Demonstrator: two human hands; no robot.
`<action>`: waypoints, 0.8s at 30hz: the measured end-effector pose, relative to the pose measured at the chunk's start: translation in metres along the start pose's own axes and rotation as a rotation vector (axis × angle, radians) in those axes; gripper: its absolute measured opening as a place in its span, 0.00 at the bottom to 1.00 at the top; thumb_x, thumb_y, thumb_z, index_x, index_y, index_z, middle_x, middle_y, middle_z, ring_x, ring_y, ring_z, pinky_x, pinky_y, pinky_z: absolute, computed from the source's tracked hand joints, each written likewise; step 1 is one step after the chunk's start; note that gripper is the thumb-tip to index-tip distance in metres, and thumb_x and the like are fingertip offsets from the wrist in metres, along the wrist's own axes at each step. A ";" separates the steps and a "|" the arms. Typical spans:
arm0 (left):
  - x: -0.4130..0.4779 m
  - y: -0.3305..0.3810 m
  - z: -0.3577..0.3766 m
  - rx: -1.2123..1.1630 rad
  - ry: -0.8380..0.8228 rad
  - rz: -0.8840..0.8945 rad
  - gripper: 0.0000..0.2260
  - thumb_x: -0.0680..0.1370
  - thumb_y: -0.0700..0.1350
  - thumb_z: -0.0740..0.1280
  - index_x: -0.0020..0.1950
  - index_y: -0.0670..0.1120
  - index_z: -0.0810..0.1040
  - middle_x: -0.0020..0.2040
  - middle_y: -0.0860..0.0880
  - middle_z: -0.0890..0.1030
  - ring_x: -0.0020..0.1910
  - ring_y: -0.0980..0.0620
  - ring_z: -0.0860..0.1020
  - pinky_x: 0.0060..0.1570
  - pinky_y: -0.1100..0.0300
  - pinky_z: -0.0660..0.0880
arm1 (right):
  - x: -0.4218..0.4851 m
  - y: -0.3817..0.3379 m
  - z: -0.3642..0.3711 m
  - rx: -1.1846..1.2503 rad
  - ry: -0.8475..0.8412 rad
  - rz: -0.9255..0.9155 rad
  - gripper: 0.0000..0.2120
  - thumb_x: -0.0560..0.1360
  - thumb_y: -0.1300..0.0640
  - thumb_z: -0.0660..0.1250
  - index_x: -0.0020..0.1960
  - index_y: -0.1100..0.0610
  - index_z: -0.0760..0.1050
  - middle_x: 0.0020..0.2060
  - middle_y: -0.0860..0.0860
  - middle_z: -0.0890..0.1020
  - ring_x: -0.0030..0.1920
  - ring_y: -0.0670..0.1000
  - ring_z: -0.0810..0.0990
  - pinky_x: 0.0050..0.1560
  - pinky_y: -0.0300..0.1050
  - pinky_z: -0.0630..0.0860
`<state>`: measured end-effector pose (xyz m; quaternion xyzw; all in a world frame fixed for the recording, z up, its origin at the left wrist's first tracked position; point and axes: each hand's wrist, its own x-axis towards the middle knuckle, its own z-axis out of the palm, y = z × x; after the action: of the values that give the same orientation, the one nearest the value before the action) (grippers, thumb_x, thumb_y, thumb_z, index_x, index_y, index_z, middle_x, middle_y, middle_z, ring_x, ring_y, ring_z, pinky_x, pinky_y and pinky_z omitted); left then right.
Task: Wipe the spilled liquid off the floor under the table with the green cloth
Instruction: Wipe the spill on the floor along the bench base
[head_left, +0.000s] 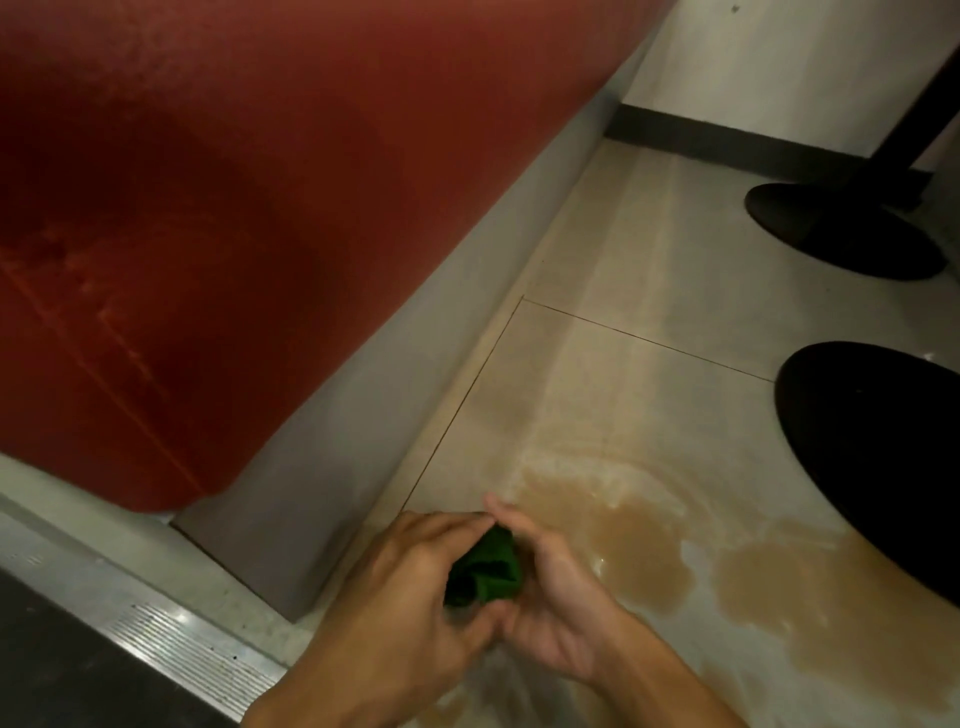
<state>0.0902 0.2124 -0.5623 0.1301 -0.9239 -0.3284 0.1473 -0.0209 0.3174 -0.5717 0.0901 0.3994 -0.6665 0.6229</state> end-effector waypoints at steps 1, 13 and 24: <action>-0.001 0.001 -0.001 -0.100 0.019 -0.022 0.25 0.64 0.60 0.69 0.62 0.60 0.77 0.54 0.72 0.74 0.58 0.68 0.72 0.56 0.74 0.69 | 0.000 -0.006 0.000 -0.077 0.022 -0.026 0.22 0.74 0.52 0.69 0.60 0.68 0.75 0.54 0.65 0.81 0.52 0.61 0.82 0.57 0.54 0.78; -0.018 -0.071 0.048 0.230 -0.165 -0.377 0.32 0.80 0.62 0.43 0.63 0.47 0.79 0.66 0.52 0.76 0.66 0.53 0.70 0.66 0.68 0.50 | 0.071 -0.161 -0.030 -1.145 0.717 -0.869 0.16 0.77 0.58 0.66 0.65 0.55 0.70 0.55 0.50 0.77 0.56 0.53 0.76 0.58 0.45 0.74; -0.012 -0.079 0.047 0.184 -0.126 -0.398 0.36 0.76 0.68 0.37 0.66 0.54 0.76 0.70 0.60 0.70 0.71 0.60 0.63 0.67 0.73 0.45 | 0.137 -0.118 -0.055 -1.940 0.486 -0.627 0.31 0.78 0.47 0.60 0.77 0.49 0.53 0.77 0.55 0.55 0.76 0.59 0.51 0.76 0.51 0.50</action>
<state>0.0960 0.1840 -0.6505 0.3017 -0.9135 -0.2727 0.0091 -0.1770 0.2375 -0.6431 -0.4241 0.8825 -0.1559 0.1306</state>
